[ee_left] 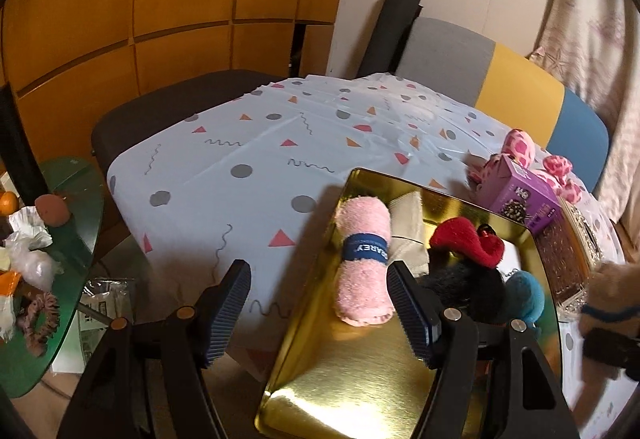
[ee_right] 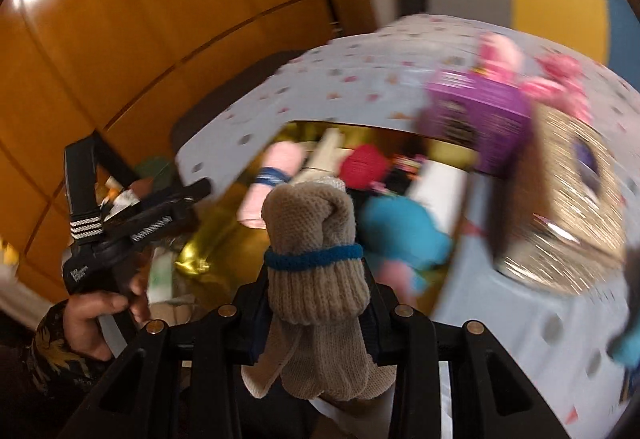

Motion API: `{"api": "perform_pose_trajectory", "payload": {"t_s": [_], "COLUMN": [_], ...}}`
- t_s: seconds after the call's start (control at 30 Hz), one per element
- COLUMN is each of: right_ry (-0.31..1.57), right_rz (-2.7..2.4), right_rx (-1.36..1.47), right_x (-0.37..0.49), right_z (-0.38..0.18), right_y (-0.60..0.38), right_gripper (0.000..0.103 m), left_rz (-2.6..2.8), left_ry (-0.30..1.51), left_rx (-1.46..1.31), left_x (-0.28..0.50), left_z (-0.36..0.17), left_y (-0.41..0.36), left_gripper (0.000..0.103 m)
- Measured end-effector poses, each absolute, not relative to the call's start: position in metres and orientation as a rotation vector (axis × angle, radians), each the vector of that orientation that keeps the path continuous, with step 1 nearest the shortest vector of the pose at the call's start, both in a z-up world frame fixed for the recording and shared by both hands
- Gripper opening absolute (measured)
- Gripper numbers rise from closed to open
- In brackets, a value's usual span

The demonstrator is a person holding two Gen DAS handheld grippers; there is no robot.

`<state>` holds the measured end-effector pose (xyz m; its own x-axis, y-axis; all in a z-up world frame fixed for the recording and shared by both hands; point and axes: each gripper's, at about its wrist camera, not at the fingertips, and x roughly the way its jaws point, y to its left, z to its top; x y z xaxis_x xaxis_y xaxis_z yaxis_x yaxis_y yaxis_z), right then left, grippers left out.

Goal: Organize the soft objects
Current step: 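Carry the beige knit glove into the gold tray and open the right tool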

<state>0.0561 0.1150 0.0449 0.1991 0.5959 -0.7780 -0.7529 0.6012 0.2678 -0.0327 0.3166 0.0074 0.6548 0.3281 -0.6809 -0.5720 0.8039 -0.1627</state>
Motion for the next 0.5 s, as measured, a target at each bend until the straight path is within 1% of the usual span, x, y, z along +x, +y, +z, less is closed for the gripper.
{"api": "perform_pose_trajectory", "payload": {"t_s": [0.17,0.33,0.43,0.5], "right_ry": [1.027,1.071,1.088,1.08], "right_rz": [1.01,0.919,0.9,0.898], "right_rx": [-0.282,-0.362,-0.338,-0.301], "right_x": [0.068,0.094,0.102,0.105], "right_z": [0.014,-0.029,-0.035,-0.031], "right_y": [0.179,0.206,0.2,0.192], "right_gripper": [0.037,0.042,0.047,0.055], "left_rz": [0.528,0.52,0.517,0.517], "left_ry": [0.686,0.706,0.712,0.716], "left_rx": [-0.398,-0.417,-0.418,-0.422], "left_x": [-0.037,-0.038,-0.038,-0.037], "left_z": [0.005,-0.001,-0.004,-0.006], "left_y": [0.322,0.324,0.325,0.326], "left_gripper": [0.071,0.071,0.071,0.071]}}
